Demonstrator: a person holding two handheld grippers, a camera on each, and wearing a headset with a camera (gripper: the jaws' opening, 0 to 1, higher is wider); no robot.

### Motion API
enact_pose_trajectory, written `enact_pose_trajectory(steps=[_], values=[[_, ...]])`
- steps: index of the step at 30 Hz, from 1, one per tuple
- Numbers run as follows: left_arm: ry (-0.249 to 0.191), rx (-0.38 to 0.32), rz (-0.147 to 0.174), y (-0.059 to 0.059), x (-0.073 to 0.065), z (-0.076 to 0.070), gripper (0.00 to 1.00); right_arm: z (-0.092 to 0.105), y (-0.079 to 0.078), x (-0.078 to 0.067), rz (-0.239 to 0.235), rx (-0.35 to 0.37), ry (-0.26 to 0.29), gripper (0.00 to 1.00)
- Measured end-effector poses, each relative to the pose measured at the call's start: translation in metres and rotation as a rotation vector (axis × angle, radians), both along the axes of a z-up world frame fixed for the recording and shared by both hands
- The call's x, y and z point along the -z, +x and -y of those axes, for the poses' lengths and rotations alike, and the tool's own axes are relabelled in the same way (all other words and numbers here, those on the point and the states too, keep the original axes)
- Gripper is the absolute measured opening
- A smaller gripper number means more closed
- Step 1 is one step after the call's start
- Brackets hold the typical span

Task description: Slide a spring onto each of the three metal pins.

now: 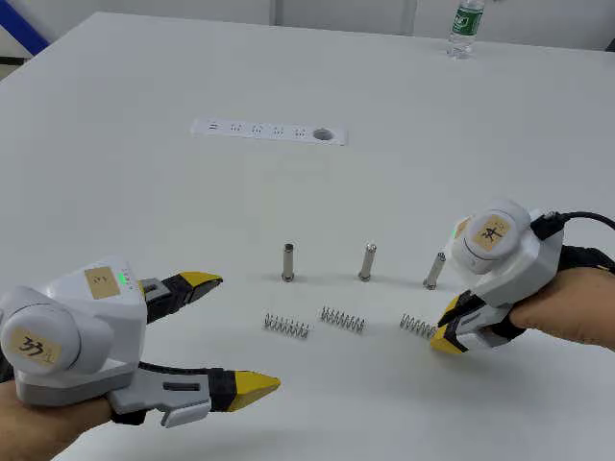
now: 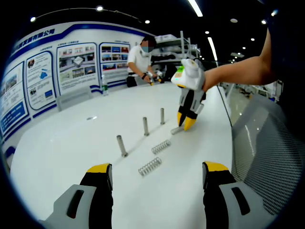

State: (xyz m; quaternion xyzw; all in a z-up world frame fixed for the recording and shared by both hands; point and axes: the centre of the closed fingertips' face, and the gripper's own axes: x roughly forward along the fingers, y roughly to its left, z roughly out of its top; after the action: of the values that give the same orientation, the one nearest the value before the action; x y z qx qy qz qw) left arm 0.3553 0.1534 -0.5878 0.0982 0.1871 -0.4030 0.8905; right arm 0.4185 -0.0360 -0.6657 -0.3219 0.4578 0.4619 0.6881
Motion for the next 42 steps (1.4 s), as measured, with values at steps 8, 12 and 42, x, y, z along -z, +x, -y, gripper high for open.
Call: enact_pose_trajectory(steps=[8, 12, 42], values=[[-0.001, 0.002, 0.000, -0.001, -0.001, 0.002, 0.78, 0.000, -0.001, 0.003, -0.024, -0.008, -0.001, 0.15], [-0.001, 0.004, 0.000, -0.001, -0.001, 0.002, 0.78, 0.001, 0.001, 0.003, -0.031, 0.012, 0.008, 0.12], [0.018, 0.190, -0.004, 0.005, 0.001, 0.058, 0.63, -0.033, -0.028, -0.036, -0.039, -0.115, 0.030, 0.12]])
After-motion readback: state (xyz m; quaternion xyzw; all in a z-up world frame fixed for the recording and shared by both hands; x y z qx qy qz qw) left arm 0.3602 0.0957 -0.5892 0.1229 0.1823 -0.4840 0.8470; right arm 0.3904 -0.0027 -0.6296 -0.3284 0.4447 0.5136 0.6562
